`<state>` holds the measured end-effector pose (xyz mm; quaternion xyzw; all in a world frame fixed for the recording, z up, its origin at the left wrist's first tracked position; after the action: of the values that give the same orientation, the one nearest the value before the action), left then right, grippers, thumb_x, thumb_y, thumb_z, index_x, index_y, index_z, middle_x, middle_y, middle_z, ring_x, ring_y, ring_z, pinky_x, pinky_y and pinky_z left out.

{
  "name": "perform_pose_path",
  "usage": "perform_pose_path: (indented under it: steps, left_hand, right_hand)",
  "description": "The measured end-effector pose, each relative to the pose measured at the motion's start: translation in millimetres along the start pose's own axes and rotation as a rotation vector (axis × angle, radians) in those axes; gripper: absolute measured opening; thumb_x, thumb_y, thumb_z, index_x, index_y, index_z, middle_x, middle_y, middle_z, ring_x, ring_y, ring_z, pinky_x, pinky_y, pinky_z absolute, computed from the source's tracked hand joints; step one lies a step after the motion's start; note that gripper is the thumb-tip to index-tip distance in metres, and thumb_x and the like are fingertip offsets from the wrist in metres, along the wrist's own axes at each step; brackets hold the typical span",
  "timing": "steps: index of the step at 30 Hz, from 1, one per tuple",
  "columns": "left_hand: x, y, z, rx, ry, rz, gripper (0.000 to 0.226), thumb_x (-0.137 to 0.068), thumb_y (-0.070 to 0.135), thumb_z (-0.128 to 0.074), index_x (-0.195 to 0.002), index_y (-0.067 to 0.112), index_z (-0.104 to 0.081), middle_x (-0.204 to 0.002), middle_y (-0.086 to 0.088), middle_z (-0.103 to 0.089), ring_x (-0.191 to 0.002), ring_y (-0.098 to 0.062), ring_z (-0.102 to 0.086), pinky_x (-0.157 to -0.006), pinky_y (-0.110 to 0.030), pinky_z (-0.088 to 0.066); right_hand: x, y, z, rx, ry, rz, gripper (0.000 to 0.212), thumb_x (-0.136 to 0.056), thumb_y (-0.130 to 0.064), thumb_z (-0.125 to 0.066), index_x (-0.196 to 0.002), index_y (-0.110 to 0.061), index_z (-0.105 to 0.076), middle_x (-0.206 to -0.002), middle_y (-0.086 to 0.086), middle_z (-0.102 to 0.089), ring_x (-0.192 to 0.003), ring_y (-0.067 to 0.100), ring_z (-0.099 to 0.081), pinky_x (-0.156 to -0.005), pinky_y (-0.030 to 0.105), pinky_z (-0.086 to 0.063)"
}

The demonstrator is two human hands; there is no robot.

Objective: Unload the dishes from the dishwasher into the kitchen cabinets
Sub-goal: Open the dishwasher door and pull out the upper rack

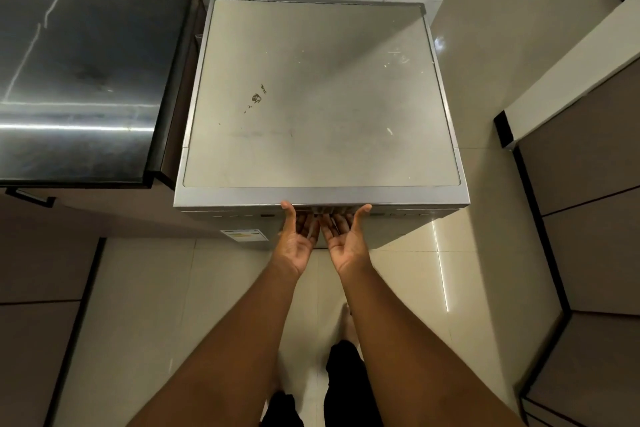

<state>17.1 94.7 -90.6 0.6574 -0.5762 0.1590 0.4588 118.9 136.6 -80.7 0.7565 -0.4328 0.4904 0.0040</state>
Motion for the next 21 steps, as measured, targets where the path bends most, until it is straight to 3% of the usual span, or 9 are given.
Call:
perform_pose_path:
  steps: [4, 6, 9, 11, 14, 16, 21]
  left_hand:
    - [-3, -6, -2, 0.011, 0.028, -0.029, 0.109, -0.046, 0.070, -0.080, -0.136, 0.013, -0.054, -0.136, -0.012, -0.060, -0.122, -0.025, -0.060, -0.100, -0.042, -0.052]
    - [-5, -7, -1, -0.005, 0.043, -0.030, 0.110, -0.046, 0.072, -0.077, -0.136, 0.013, -0.054, -0.137, -0.012, -0.058, -0.124, -0.025, -0.059, -0.095, -0.039, -0.054]
    - [-6, -9, -4, -0.001, 0.023, -0.016, 0.102, -0.054, 0.073, -0.073, -0.134, 0.011, -0.056, -0.134, -0.012, -0.060, -0.121, -0.024, -0.060, -0.096, -0.039, -0.054]
    - [-3, -14, -4, -0.018, 0.010, -0.011, 0.091, -0.063, 0.071, -0.069, -0.127, 0.007, -0.059, -0.120, -0.013, -0.067, -0.112, -0.025, -0.064, -0.099, -0.043, -0.052]
    - [8, -27, 13, -0.077, 0.058, 0.020, 0.085, -0.067, 0.065, -0.076, -0.126, 0.005, -0.061, -0.122, -0.017, -0.068, -0.114, -0.030, -0.065, -0.103, -0.046, -0.049]
    - [16, -35, 32, -0.122, 0.098, 0.039, 0.087, -0.063, 0.062, -0.082, -0.127, 0.009, -0.060, -0.123, -0.015, -0.068, -0.115, -0.028, -0.065, -0.104, -0.046, -0.048]
    - [41, -40, 52, -0.193, 0.111, 0.072, 0.060, -0.076, 0.050, -0.076, -0.123, 0.015, -0.060, -0.119, -0.009, -0.070, -0.116, -0.022, -0.062, -0.105, -0.042, -0.046]
  right_hand:
    - [-3, 3, 0, 0.043, 0.057, 0.030, 0.075, -0.077, -0.066, -0.056, -0.130, -0.013, -0.052, -0.116, 0.011, -0.066, -0.114, 0.027, -0.064, -0.092, 0.037, -0.055]
    - [-7, 5, 3, 0.037, 0.074, 0.035, 0.080, -0.072, -0.067, -0.059, -0.131, -0.013, -0.052, -0.120, 0.012, -0.065, -0.113, 0.027, -0.065, -0.092, 0.038, -0.056]
    - [-10, 6, 4, 0.022, 0.102, 0.041, 0.081, -0.066, -0.066, -0.065, -0.126, -0.013, -0.054, -0.121, 0.015, -0.064, -0.111, 0.030, -0.067, -0.095, 0.046, -0.055]
    - [-5, 11, 10, 0.023, 0.160, 0.052, 0.069, -0.070, -0.059, -0.073, -0.117, -0.010, -0.059, -0.116, 0.016, -0.066, -0.103, 0.032, -0.070, -0.087, 0.048, -0.059]
    - [13, 27, 29, 0.039, 0.245, 0.068, 0.054, -0.076, -0.043, -0.081, -0.113, -0.007, -0.064, -0.105, 0.016, -0.073, -0.093, 0.032, -0.073, -0.077, 0.047, -0.061]
    - [25, 33, 43, 0.094, 0.228, 0.057, 0.055, -0.075, -0.044, -0.081, -0.116, -0.012, -0.065, -0.106, 0.012, -0.075, -0.095, 0.029, -0.073, -0.080, 0.045, -0.061]
    - [39, 26, 68, 0.240, 0.142, 0.064, 0.057, -0.078, -0.038, -0.081, -0.124, -0.011, -0.061, -0.113, 0.014, -0.072, -0.102, 0.028, -0.071, -0.079, 0.044, -0.061]
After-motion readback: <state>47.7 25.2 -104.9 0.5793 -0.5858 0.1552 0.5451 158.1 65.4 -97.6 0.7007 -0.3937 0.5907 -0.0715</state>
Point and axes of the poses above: each hand's wrist, its own x-axis away from the middle knuckle, its own z-axis out of the back of the hand, y = z × x, the point moved 4 cm from there along -x, towards the middle knuckle
